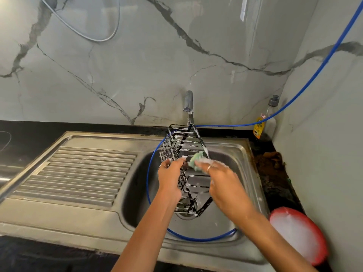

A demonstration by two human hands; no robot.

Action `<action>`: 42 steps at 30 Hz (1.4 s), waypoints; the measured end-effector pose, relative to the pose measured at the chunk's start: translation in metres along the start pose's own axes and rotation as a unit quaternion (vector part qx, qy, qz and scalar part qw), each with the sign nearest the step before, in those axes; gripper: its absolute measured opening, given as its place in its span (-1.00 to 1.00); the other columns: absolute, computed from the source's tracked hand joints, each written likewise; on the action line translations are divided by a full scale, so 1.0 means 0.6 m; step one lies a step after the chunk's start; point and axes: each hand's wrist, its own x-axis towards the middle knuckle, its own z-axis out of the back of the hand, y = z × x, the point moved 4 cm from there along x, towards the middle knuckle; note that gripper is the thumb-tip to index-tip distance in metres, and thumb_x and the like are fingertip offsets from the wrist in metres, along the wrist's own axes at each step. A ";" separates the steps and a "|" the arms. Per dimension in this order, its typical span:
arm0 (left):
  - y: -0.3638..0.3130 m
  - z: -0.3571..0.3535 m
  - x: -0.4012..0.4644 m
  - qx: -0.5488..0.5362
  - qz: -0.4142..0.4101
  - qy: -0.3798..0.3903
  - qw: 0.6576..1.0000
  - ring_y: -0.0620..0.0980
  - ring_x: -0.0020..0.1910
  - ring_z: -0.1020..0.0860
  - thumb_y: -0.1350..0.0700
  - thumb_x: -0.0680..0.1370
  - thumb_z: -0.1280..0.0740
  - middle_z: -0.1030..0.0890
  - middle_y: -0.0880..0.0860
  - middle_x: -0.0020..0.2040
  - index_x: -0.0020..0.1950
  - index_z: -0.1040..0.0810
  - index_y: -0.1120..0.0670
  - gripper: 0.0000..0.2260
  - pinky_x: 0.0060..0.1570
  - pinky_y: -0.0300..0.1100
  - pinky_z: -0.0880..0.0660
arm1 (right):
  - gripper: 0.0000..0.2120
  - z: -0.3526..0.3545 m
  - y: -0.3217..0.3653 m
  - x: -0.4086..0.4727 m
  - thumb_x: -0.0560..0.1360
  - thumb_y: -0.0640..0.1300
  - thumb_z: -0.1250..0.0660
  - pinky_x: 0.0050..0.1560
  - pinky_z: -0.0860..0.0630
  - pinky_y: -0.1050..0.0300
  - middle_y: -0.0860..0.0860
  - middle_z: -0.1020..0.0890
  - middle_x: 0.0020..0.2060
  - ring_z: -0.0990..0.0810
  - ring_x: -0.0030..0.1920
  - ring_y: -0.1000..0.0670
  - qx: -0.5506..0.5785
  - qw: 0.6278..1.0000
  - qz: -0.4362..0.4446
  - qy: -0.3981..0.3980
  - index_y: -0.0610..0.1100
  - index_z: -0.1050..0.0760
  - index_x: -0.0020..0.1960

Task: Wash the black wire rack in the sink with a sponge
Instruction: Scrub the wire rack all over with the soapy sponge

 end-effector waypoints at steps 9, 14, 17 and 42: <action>0.010 0.011 0.010 -0.080 0.036 0.011 0.996 0.16 0.07 -0.61 -0.06 0.01 -0.48 -0.68 0.13 0.04 0.04 -0.63 0.08 -0.39 0.14 0.16 -0.50 | -0.32 0.018 -0.037 -0.045 0.30 -0.61 -0.13 0.28 -0.29 0.36 0.01 -0.58 0.21 -0.53 0.21 0.00 0.046 0.995 -0.054 -0.065 -0.07 -0.55 0.26; 0.013 0.011 0.002 -0.023 0.027 0.021 0.999 0.19 0.05 -0.62 -0.04 0.24 -0.47 -0.70 0.14 -0.03 -0.03 -0.65 0.08 -0.64 0.14 0.19 -0.51 | -0.37 -0.006 -0.002 -0.026 0.29 -0.55 -0.16 0.30 -0.40 0.19 0.05 -0.59 0.18 -0.49 0.24 0.02 0.016 0.999 0.022 -0.038 -0.08 -0.57 0.22; 0.007 0.024 0.001 0.003 0.047 0.043 0.998 0.18 -0.07 -0.64 -0.02 0.40 -0.41 -0.68 0.19 -0.05 -0.25 -0.65 0.10 -0.81 -0.03 0.10 -0.59 | -0.45 0.011 0.000 -0.055 0.26 -0.45 -0.12 0.19 -0.35 0.44 0.10 -0.62 0.06 -0.50 0.11 0.12 0.089 0.993 0.043 -0.066 -0.10 -0.62 0.11; 0.019 0.078 0.018 -0.007 0.044 0.056 0.997 -0.07 -0.45 -0.34 0.08 0.44 -0.32 -0.49 -0.05 -0.31 -0.22 -0.58 -0.01 -0.93 -0.44 -0.26 -0.15 | -0.28 -0.041 -0.024 -0.099 0.31 -0.54 -0.15 0.31 -0.26 0.44 0.20 -0.41 0.33 -0.35 0.30 0.32 0.172 0.981 0.062 -0.060 0.05 -0.50 0.29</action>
